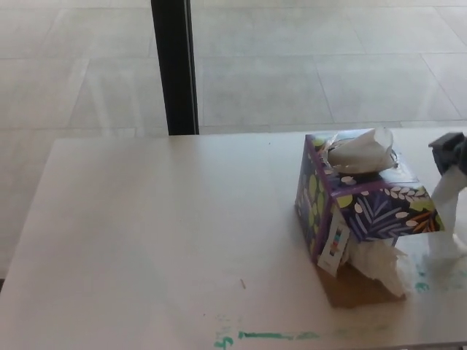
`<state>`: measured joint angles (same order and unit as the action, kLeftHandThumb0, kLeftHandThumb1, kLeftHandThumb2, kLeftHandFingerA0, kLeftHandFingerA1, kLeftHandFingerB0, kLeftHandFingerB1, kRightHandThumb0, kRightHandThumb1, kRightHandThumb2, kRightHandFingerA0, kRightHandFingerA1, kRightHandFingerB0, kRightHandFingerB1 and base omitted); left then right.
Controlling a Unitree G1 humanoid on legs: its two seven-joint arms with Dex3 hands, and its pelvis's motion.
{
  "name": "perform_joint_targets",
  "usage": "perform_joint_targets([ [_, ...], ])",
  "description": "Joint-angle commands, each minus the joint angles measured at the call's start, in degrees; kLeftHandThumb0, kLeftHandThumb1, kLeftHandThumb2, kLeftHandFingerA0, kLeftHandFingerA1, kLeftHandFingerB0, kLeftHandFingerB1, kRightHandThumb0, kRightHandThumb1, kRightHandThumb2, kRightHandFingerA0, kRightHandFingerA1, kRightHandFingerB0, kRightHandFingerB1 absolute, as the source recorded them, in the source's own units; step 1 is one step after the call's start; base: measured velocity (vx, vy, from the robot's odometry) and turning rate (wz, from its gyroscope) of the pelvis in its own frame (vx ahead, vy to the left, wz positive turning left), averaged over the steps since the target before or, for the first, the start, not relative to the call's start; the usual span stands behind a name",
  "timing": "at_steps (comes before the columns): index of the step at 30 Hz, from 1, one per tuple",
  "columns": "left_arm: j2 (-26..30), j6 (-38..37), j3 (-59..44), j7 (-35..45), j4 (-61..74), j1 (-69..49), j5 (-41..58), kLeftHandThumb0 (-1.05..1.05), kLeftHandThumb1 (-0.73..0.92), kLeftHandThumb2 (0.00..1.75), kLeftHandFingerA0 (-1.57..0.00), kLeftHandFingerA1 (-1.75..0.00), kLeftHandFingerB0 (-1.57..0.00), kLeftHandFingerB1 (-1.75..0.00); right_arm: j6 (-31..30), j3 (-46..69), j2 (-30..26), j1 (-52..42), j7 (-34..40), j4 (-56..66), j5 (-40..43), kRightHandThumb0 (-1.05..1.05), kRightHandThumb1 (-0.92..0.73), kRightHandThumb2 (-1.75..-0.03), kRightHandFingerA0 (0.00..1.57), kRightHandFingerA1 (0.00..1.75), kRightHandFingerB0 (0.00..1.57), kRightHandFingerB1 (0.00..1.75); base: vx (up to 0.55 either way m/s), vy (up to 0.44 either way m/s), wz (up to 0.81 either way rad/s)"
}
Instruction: The robot uses its right hand to pull out a tissue from the tissue box kept in the middle of the desk and put it on the right side
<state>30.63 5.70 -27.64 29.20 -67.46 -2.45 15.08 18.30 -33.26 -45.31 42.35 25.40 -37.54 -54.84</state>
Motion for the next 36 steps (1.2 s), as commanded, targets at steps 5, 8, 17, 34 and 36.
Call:
perform_joint_targets([
  [5,0.0,-0.4,-1.1,-0.2,-0.6,0.2,1.6,-0.64,0.60,0.57,-0.51,-0.60,-0.47,-0.44,-15.9,-4.6,-2.4,-0.3,-35.5,5.5,-12.2,-0.48,-0.77,-0.63,0.79,1.58,0.75,0.96,0.00,0.000,0.00],
  [8,-0.1,-0.7,-0.9,-0.2,-0.2,-0.2,1.4,-0.64,0.61,0.58,-0.50,-0.59,-0.47,-0.44,-20.8,-8.1,-4.2,-0.2,-42.7,6.6,-23.3,-0.68,-0.66,-0.62,0.91,1.29,0.76,0.94,0.00,0.000,0.00],
  [17,-0.5,-0.2,-1.1,-0.6,-0.1,-0.3,1.5,-0.65,0.58,0.58,-0.50,-0.60,-0.48,-0.45,-20.6,-1.1,-4.6,-0.6,-48.8,9.0,-9.8,-1.02,-0.53,-1.00,0.00,0.00,0.02,0.11,0.00,0.000,0.00],
  [34,-0.2,-0.4,-1.1,0.0,0.6,-0.8,1.5,-0.65,0.60,0.58,-0.49,-0.59,-0.48,-0.46,-16.1,5.3,-9.1,6.5,-65.9,18.5,-0.9,-1.05,-0.54,-0.59,0.00,0.00,0.00,0.00,0.00,0.000,0.00],
  [36,-0.2,-0.8,-0.8,-0.2,0.6,-0.9,1.2,-0.66,0.60,0.58,-0.51,-0.58,-0.49,-0.46,-15.8,6.7,-10.3,7.1,-66.8,19.2,0.6,-1.05,-0.55,-0.58,0.00,0.00,0.00,0.00,0.00,0.000,0.00],
])
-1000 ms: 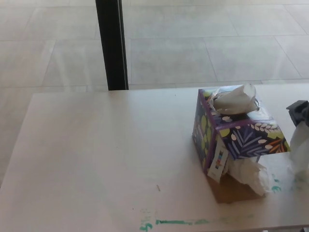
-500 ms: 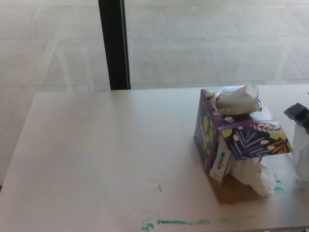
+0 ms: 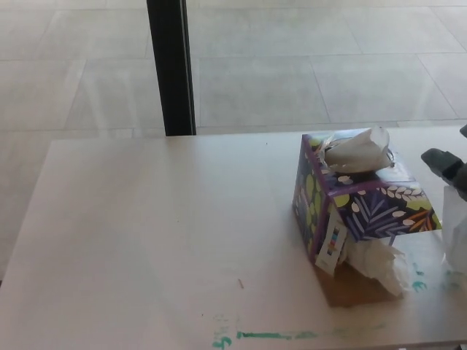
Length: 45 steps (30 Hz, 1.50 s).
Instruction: The robot uses its right hand to pull out a tissue from the tissue box kept in the middle of the desk and put it on the right side
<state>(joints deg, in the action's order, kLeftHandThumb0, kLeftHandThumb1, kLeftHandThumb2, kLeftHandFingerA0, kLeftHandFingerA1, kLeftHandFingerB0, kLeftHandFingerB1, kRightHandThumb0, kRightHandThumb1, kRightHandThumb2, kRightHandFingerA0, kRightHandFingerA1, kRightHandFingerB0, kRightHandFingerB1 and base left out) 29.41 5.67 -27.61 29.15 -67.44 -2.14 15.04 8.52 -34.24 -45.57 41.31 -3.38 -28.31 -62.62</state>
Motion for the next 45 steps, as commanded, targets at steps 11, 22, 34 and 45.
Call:
perform_joint_targets([
  [11,2.1,-1.3,-1.1,0.3,-0.2,-2.0,1.1,-0.68,0.60,0.58,-0.51,-0.59,-0.49,-0.45,-5.8,17.4,-16.8,14.9,-47.1,10.3,19.9,-0.99,-0.48,-0.93,0.00,0.00,0.00,0.00,0.00,0.000,0.00],
  [22,2.2,-1.3,-1.4,0.6,-0.4,-2.2,1.4,-0.68,0.60,0.58,-0.53,-0.60,-0.50,-0.47,-12.7,40.0,-27.7,5.0,-54.8,15.8,37.4,-0.92,-0.48,-0.84,0.00,0.01,0.00,0.00,0.00,0.000,0.00],
  [34,1.9,-0.7,-1.2,0.5,-0.3,-1.4,1.4,-0.67,0.60,0.58,-0.50,-0.59,-0.50,-0.45,-15.9,96.0,-4.3,-36.1,-46.2,20.1,46.6,-0.70,-0.59,-0.59,0.42,0.59,0.45,0.38,0.00,0.000,0.00],
  [45,0.8,-0.9,-0.8,-0.6,-0.2,-1.9,0.9,-0.67,0.59,0.58,-0.52,-0.61,-0.51,-0.47,-3.2,88.5,22.6,-50.6,-3.2,6.0,51.4,-0.53,-0.54,-0.57,0.85,0.91,0.65,0.57,0.00,0.000,0.00],
])
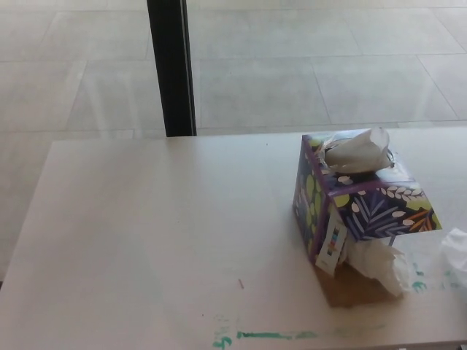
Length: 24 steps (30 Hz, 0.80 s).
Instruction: The robot uses its right hand to pull out a tissue from the tissue box kept in the middle of the desk and put it on the right side
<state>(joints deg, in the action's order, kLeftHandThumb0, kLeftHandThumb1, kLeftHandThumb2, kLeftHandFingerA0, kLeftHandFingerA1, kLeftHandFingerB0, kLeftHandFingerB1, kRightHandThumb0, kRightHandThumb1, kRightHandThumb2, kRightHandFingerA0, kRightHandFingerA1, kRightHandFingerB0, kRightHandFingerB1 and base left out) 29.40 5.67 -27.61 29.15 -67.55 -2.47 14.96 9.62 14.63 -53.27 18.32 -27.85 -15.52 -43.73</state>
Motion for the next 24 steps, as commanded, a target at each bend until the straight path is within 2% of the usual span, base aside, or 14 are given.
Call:
perform_joint_targets([
  [1,0.7,-0.6,-0.9,-0.8,0.0,-1.3,1.1,-0.67,0.58,0.58,-0.51,-0.60,-0.51,-0.46,-5.4,39.7,32.2,-25.9,24.5,-9.3,33.0,-0.51,-0.53,-0.55,0.86,0.99,0.67,0.59,0.00,0.000,0.00],
  [4,0.3,-0.9,-1.0,-1.1,-1.1,-0.9,1.2,-0.64,0.60,0.58,-0.52,-0.59,-0.51,-0.45,-6.0,39.1,35.2,-24.1,29.9,-16.2,32.7,-0.46,-0.56,-0.57,0.91,1.10,0.62,0.62,0.00,0.000,0.00],
  [7,0.6,-0.7,-1.3,-0.4,-0.3,-1.4,1.6,-0.68,0.59,0.57,-0.53,-0.61,-0.48,-0.45,-3.5,39.0,39.3,-25.2,33.3,-21.5,33.2,-0.49,-0.56,-0.58,0.79,1.19,0.61,0.77,0.00,0.000,0.00],
  [8,0.6,0.0,-1.9,-0.4,-0.4,-1.3,2.3,-0.67,0.43,0.87,-0.49,-0.66,-0.43,-0.57,-4.1,38.8,39.5,-26.5,32.2,-21.9,32.5,-0.50,-0.58,-0.57,0.64,1.10,0.58,0.76,0.00,0.000,0.00],
  [9,0.5,0.0,-1.8,-0.4,0.0,-1.5,2.2,-0.66,0.58,0.57,-0.51,-0.62,-0.49,-0.47,-4.1,39.1,39.1,-26.5,32.2,-23.6,32.4,-0.49,-0.56,-0.58,0.69,1.25,0.58,0.79,0.00,0.000,0.00],
  [11,0.9,-0.2,-1.6,-0.5,-0.1,-1.5,1.8,-0.66,0.58,0.58,-0.51,-0.61,-0.50,-0.47,-3.3,39.4,38.9,-26.3,33.6,-25.9,31.6,-0.49,-0.57,-0.57,0.68,1.19,0.58,0.80,0.00,0.000,0.00],
  [12,0.9,-0.3,-1.3,-0.9,0.0,-1.7,1.4,-0.66,0.59,0.58,-0.53,-0.59,-0.50,-0.45,-3.9,41.9,38.3,-25.4,34.1,-28.5,33.7,-0.48,-0.62,-0.58,0.46,1.13,0.52,0.82,0.00,0.000,0.00],
  [13,1.0,-0.5,-1.1,-0.8,0.0,-1.8,1.2,-0.66,0.60,0.58,-0.51,-0.59,-0.49,-0.44,-5.2,43.7,38.2,-24.7,34.8,-29.3,34.7,-0.51,-0.60,-0.59,0.60,1.23,0.55,0.81,0.00,0.000,0.00],
  [16,1.1,-1.0,-0.9,-0.8,-0.2,-2.1,0.9,-0.68,0.61,0.59,-0.52,-0.60,-0.49,-0.45,-6.6,45.6,37.9,-24.2,35.3,-29.7,34.9,-0.50,-0.60,-0.59,0.53,1.28,0.50,0.81,0.00,0.000,0.00],
  [17,1.0,-0.8,-1.1,-0.6,-0.2,-2.1,1.2,-0.70,0.45,0.88,-0.48,-0.65,-0.43,-0.56,-5.3,46.4,37.5,-24.0,37.2,-31.3,35.0,-0.50,-0.61,-0.60,0.55,1.41,0.48,0.87,0.00,0.000,0.00],
  [18,1.1,-0.6,-1.1,-0.6,-0.2,-2.1,1.2,-0.69,0.58,0.58,-0.50,-0.58,-0.47,-0.44,-5.3,47.0,36.9,-24.1,37.5,-32.0,35.0,-0.50,-0.62,-0.61,0.55,1.40,0.46,0.86,0.00,0.000,0.00],
  [20,0.9,-1.6,-0.6,-0.5,-0.3,-2.6,0.7,-0.70,0.60,0.58,-0.51,-0.57,-0.49,-0.44,-3.7,50.6,36.2,-23.4,37.8,-34.0,38.3,-0.47,-0.63,-0.59,0.47,1.24,0.44,0.94,0.00,0.000,0.00],
  [21,0.9,-1.5,-0.7,-0.6,-0.3,-2.7,0.7,-0.70,0.59,0.58,-0.51,-0.57,-0.49,-0.44,-3.9,51.3,35.7,-23.0,38.9,-34.9,38.4,-0.46,-0.62,-0.59,0.59,1.30,0.46,0.92,0.00,0.000,0.00],
  [24,1.0,-1.1,-0.5,-0.8,0.3,-2.9,0.5,-0.69,0.60,0.59,-0.50,-0.56,-0.46,-0.43,-3.2,51.2,34.4,-24.4,37.6,-37.3,37.3,-0.55,-0.63,-0.62,0.62,1.35,0.45,0.97,0.00,0.000,0.00],
])
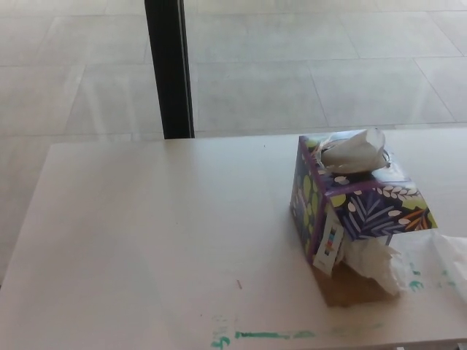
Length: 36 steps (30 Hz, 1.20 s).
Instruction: The robot uses its right hand to pull out a tissue from the tissue box kept in the middle of the desk and put it on the right side
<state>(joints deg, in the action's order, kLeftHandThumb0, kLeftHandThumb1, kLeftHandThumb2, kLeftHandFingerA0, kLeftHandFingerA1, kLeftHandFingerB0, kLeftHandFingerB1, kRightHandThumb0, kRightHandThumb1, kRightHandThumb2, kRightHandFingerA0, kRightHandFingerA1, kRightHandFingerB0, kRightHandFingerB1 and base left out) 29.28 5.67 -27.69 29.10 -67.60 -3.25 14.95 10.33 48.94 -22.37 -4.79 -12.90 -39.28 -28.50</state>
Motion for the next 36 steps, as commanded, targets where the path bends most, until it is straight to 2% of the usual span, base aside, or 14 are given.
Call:
perform_joint_targets([
  [1,1.1,-0.7,-0.3,-1.0,0.2,-2.0,0.5,-0.69,0.60,0.59,-0.50,-0.56,-0.46,-0.43,-4.3,16.2,3.4,-2.1,22.4,-13.8,21.0,-0.55,-0.63,-0.62,0.62,1.35,0.45,0.97,0.00,0.000,0.00],
  [2,1.3,-0.6,-0.1,-0.8,0.8,-2.1,0.4,-0.67,0.61,0.59,-0.49,-0.55,-0.45,-0.43,-5.1,16.1,3.7,-2.4,21.6,-13.9,20.7,-0.53,-0.62,-0.60,0.49,1.25,0.46,0.93,0.00,0.000,0.00],
  [3,1.3,-0.4,0.0,-1.0,0.9,-2.1,0.2,-0.67,0.61,0.59,-0.49,-0.55,-0.45,-0.42,-6.3,15.3,3.6,-2.5,21.1,-14.1,19.8,-0.53,-0.62,-0.58,0.43,1.15,0.48,0.87,0.00,0.000,0.00],
  [4,1.3,-0.5,0.0,-1.2,0.8,-2.1,0.2,-0.68,0.61,0.59,-0.50,-0.54,-0.46,-0.43,-5.9,15.8,3.8,-2.0,20.6,-14.5,20.7,-0.45,-0.58,-0.59,0.45,1.12,0.51,1.02,0.00,0.000,0.00],
  [6,1.3,-1.0,0.0,-1.5,0.0,-1.9,0.0,-0.69,0.60,0.59,-0.50,-0.55,-0.46,-0.43,-5.7,14.7,3.7,-2.1,17.5,-15.9,20.6,-0.46,-0.62,-0.59,0.37,1.09,0.45,1.00,0.00,0.000,0.00],
  [7,1.3,-1.2,0.0,-1.2,-0.2,-2.0,0.1,-0.69,0.60,0.59,-0.50,-0.55,-0.46,-0.42,-5.8,12.0,2.4,-2.7,15.3,-18.2,18.3,-0.49,-0.64,-0.58,0.45,1.03,0.43,0.93,0.00,0.000,0.00],
  [8,1.3,-0.9,-0.2,-1.7,0.0,-2.1,0.2,-0.67,0.60,0.58,-0.54,-0.56,-0.46,-0.42,-5.1,11.6,2.3,-2.2,13.3,-19.8,18.9,-0.45,-0.58,-0.58,0.86,1.19,0.55,0.79,0.00,0.000,0.00],
  [9,1.4,-0.5,-0.3,-2.0,-0.2,-2.0,0.3,-0.64,0.61,0.58,-0.53,-0.56,-0.46,-0.42,-4.5,10.9,1.9,-1.9,11.7,-21.5,19.2,-0.46,-0.58,-0.57,0.83,1.01,0.57,0.74,0.00,0.000,0.00],
  [12,1.5,1.0,-0.7,-2.3,-0.6,-1.8,0.8,-0.62,0.61,0.59,-0.49,-0.57,-0.45,-0.44,-3.1,8.0,1.7,-3.0,6.3,-21.7,19.1,-0.52,-0.59,-0.57,0.88,0.91,0.61,0.67,0.00,0.000,0.00],
  [14,1.6,0.7,-0.5,-2.9,-1.2,-2.1,0.4,-0.63,0.62,0.58,-0.52,-0.59,-0.45,-0.44,-1.6,6.1,2.5,-4.6,1.8,-19.2,20.0,-0.50,-0.58,-0.57,0.81,0.82,0.64,0.64,0.00,0.000,0.00],
  [16,1.8,-0.2,-0.1,-2.7,-1.9,-2.8,-0.1,-0.63,0.63,0.59,-0.52,-0.59,-0.45,-0.43,0.1,4.5,2.4,-4.4,0.1,-19.8,20.9,-0.49,-0.51,-0.55,0.92,0.82,0.72,0.60,0.00,0.000,0.00],
  [21,1.6,0.2,0.4,-3.9,-3.2,-0.7,-0.5,-0.62,0.63,0.59,-0.51,-0.59,-0.45,-0.44,2.2,0.4,1.6,-3.2,0.2,-21.6,22.2,-0.54,-0.49,-0.55,1.02,0.76,0.79,0.56,0.00,0.000,0.00],
  [30,1.9,0.4,0.5,-4.6,-3.6,0.2,-0.3,-0.63,0.63,0.59,-0.49,-0.55,-0.44,-0.43,7.7,-9.0,0.6,-3.4,2.0,-24.0,24.1,-0.59,-0.49,-0.56,1.06,0.73,0.83,0.53,0.00,0.000,0.00],
  [36,2.0,0.8,0.4,-4.7,-3.5,-0.2,0.0,-0.62,0.61,0.59,-0.51,-0.56,-0.46,-0.43,8.9,-11.4,0.5,-4.1,-0.6,-23.8,28.2,-0.54,-0.50,-0.55,0.97,0.76,0.79,0.55,0.00,0.000,0.00],
])
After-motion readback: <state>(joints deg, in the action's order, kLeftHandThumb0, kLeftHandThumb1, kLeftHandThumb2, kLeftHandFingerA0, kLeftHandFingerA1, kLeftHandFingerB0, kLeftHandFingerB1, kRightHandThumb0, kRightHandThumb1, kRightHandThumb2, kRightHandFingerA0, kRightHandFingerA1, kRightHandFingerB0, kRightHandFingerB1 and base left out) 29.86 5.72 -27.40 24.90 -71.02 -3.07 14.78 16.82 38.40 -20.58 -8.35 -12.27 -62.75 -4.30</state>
